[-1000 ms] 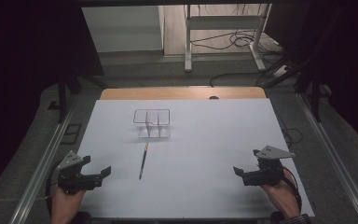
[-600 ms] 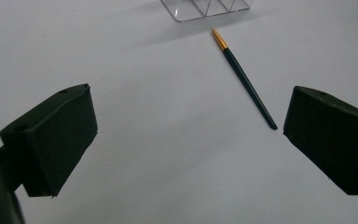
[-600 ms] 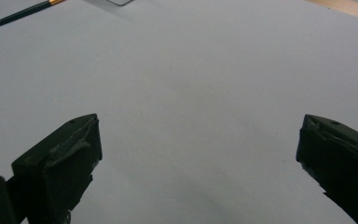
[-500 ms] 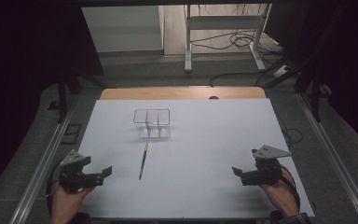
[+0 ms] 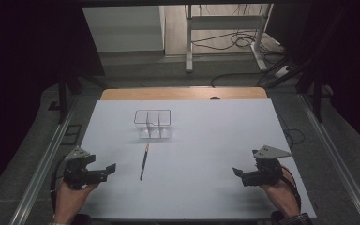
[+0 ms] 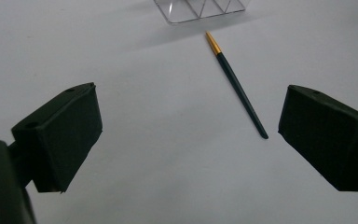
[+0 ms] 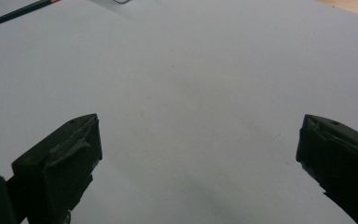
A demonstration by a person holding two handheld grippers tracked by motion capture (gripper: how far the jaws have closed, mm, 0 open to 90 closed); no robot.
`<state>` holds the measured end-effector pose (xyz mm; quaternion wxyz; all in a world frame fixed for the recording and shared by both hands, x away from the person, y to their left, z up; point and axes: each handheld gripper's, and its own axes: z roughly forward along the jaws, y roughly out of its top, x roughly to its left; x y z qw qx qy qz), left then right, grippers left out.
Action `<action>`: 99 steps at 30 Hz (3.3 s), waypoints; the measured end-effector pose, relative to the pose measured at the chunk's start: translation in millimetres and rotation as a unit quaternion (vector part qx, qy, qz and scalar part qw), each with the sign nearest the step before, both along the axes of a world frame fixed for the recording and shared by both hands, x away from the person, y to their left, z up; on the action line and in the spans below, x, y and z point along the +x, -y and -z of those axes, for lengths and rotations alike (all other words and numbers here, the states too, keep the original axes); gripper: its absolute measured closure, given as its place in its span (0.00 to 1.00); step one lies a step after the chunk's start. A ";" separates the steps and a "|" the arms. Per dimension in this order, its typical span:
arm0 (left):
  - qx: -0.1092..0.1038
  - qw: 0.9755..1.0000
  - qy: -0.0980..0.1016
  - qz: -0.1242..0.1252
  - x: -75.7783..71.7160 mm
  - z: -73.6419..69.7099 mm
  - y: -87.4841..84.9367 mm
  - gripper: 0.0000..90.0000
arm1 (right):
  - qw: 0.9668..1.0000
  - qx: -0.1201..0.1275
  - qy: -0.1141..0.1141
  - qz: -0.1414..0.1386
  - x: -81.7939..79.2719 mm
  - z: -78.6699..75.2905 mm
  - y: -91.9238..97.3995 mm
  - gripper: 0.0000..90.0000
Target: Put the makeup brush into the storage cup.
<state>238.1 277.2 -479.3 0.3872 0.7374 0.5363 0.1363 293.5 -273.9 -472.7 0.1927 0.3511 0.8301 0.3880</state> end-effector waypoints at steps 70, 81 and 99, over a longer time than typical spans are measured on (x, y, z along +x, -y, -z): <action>0.102 0.983 -0.125 0.084 104.2 -4.9 77.4 0.19 | 1.000 -0.015 -0.017 -0.013 2.8 5.7 -3.9 0.00; 0.102 0.979 -0.152 0.086 118.8 -4.7 84.0 0.29 | 1.000 -0.019 -0.021 -0.014 3.4 6.6 -4.3 0.00; 0.124 0.967 -0.200 0.093 139.6 3.3 103.0 0.49 | 0.999 -0.021 -0.025 -0.018 4.2 7.7 -4.8 0.00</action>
